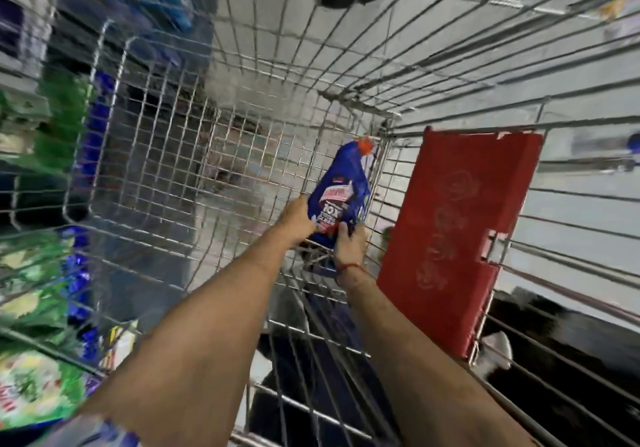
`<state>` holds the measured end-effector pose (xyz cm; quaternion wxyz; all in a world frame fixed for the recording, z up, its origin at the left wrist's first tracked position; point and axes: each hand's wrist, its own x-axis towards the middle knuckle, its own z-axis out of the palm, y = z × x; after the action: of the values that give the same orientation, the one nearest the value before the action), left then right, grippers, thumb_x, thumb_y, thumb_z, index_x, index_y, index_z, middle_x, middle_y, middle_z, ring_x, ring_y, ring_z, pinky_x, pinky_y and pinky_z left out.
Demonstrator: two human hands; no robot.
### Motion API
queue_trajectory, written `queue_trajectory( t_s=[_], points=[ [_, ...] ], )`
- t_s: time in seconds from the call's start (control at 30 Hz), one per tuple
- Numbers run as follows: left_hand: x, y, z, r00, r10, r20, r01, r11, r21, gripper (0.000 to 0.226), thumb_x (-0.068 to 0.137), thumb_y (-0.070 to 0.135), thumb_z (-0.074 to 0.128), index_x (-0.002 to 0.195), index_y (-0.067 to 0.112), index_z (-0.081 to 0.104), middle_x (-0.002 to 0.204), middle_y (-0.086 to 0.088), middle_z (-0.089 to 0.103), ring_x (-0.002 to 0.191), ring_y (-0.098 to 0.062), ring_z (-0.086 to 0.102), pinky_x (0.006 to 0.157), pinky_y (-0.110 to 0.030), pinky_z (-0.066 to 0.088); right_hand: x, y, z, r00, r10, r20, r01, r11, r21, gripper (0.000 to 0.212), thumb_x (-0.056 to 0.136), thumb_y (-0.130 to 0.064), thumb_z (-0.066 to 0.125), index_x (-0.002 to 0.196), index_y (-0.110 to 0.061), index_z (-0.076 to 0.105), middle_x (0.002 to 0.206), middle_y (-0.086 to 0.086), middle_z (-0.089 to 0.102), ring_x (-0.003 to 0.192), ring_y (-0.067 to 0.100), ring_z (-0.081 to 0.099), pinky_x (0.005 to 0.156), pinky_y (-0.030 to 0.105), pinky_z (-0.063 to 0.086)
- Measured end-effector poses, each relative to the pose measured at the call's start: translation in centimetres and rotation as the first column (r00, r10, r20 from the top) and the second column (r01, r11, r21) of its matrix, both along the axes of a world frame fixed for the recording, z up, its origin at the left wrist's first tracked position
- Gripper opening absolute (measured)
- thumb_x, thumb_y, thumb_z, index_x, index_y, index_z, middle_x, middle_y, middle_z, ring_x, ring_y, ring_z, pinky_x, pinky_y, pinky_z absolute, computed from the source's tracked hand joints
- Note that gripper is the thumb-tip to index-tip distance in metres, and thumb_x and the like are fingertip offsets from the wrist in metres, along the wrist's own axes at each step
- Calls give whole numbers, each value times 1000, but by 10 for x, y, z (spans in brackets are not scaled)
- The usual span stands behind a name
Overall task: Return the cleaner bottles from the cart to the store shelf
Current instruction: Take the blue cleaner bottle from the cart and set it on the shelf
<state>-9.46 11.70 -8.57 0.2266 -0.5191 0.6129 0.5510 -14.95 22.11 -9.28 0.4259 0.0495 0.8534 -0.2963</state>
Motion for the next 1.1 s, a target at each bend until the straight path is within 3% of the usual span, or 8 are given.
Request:
queue_trajectory(
  t_s=[0.13,0.3,0.43,0.57,0.7,0.77,0.93,1.1],
  points=[
    [5,-13,1,1000,22,4,-22,997,70,71,65,2,80,127,5,45,123,-16,61,110,-28,58,95,-29,44,1,-11,0,937,-244,251,297,934,-198,39,97,-20,38,131,-2,38,127,14,52,115,28,51,93,35,46],
    [19,-38,31,999,33,-17,-30,984,173,72,70,2,77,131,8,39,128,-15,57,112,-29,57,102,-41,45,-2,-17,14,867,-259,426,379,897,-227,20,95,-28,40,94,-18,58,91,-1,64,82,15,60,63,24,49],
    [36,-54,80,993,80,-91,-66,987,143,79,68,-1,77,133,6,34,128,-15,56,110,-27,57,101,-41,46,-2,-35,52,842,-196,503,372,886,-277,41,92,-39,43,123,-12,51,110,4,63,92,18,63,69,29,53],
    [54,-70,145,955,204,-216,-195,979,64,78,69,-10,74,133,1,31,131,-21,51,103,-25,55,93,-39,49,-6,-72,112,901,-11,434,232,857,-460,43,92,-44,39,124,-18,50,102,-4,64,87,11,61,70,26,52],
    [84,-78,215,873,322,-367,-357,934,-31,73,75,-1,73,134,4,31,121,-6,48,100,-17,50,66,-18,51,3,-106,188,926,177,334,80,771,-632,17,92,-37,46,92,-27,59,94,-8,65,85,11,60,72,28,49],
    [104,-76,245,812,376,-446,-452,889,-74,67,75,3,73,130,9,36,115,2,49,100,-14,50,65,-13,48,12,-120,220,916,284,283,1,703,-712,15,92,-34,47,92,-27,61,95,-10,65,85,8,60,75,29,48],
    [174,-60,306,523,506,-686,-745,662,-80,57,67,-7,75,112,20,52,110,5,62,94,-11,63,75,-18,54,60,-151,300,829,552,95,-214,470,-856,19,93,-24,47,108,-15,56,103,0,62,86,6,60,77,24,51],
    [242,-49,349,374,463,-803,-875,463,-140,61,61,-10,77,104,30,60,90,14,76,80,0,70,66,-12,54,124,-181,362,678,727,-109,-365,203,-909,27,94,-11,44,118,-2,51,103,4,62,84,1,63,73,17,52]
  ],
)
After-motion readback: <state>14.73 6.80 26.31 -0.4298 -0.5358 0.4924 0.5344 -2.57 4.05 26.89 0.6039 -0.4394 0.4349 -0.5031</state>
